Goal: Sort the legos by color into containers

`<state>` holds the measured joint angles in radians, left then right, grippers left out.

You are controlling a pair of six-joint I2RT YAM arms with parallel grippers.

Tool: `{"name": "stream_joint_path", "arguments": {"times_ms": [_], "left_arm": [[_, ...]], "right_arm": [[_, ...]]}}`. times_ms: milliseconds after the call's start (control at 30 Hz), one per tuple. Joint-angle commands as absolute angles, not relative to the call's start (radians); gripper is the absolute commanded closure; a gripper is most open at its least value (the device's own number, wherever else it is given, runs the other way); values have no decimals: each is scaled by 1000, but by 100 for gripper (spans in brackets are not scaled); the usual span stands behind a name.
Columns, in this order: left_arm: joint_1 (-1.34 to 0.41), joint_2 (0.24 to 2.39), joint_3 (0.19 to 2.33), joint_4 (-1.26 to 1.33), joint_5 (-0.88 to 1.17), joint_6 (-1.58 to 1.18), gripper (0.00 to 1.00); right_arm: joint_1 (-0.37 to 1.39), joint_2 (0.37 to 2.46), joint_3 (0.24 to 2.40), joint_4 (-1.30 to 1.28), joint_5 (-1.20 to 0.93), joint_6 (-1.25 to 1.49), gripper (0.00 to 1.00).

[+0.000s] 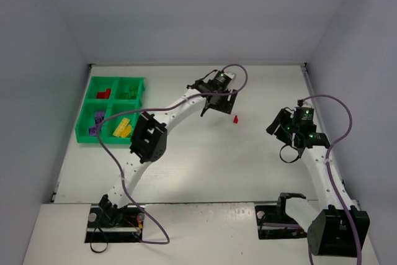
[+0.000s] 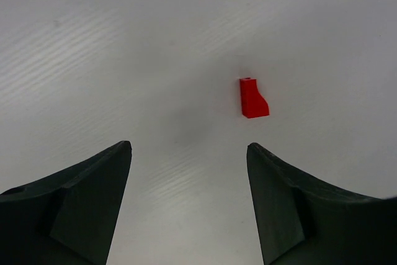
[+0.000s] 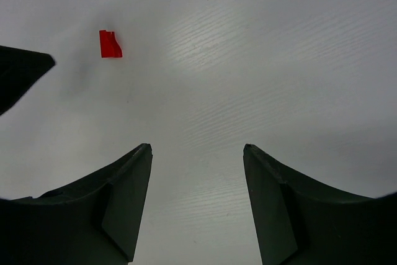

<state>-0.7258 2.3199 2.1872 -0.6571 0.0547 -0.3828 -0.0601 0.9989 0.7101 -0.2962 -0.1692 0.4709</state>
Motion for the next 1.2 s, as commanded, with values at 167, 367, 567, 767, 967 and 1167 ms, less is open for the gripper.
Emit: {"name": "stream_joint_path", "arguments": {"times_ms": [167, 367, 567, 767, 967, 1167], "left_arm": [[-778, 2433, 2346, -568, 178, -479, 31], [-811, 2505, 2371, -535, 128, -472, 32], [-821, 2551, 2375, -545, 38, -466, 40], [-847, 2546, 2341, -551, -28, -431, 71], [-847, 2436, 2171, -489, -83, -433, 100], [-812, 2258, 2066, -476, -160, -362, 100]], "right_arm": [[-63, 997, 732, -268, -192, 463, 42], [-63, 1002, 733, -270, -196, 462, 42], [-63, 999, 735, -270, -198, 463, 42], [-63, 997, 735, -272, -196, 463, 42], [-63, 994, 732, -272, -193, 463, 42], [-63, 994, 730, -270, -192, 460, 42]]}}
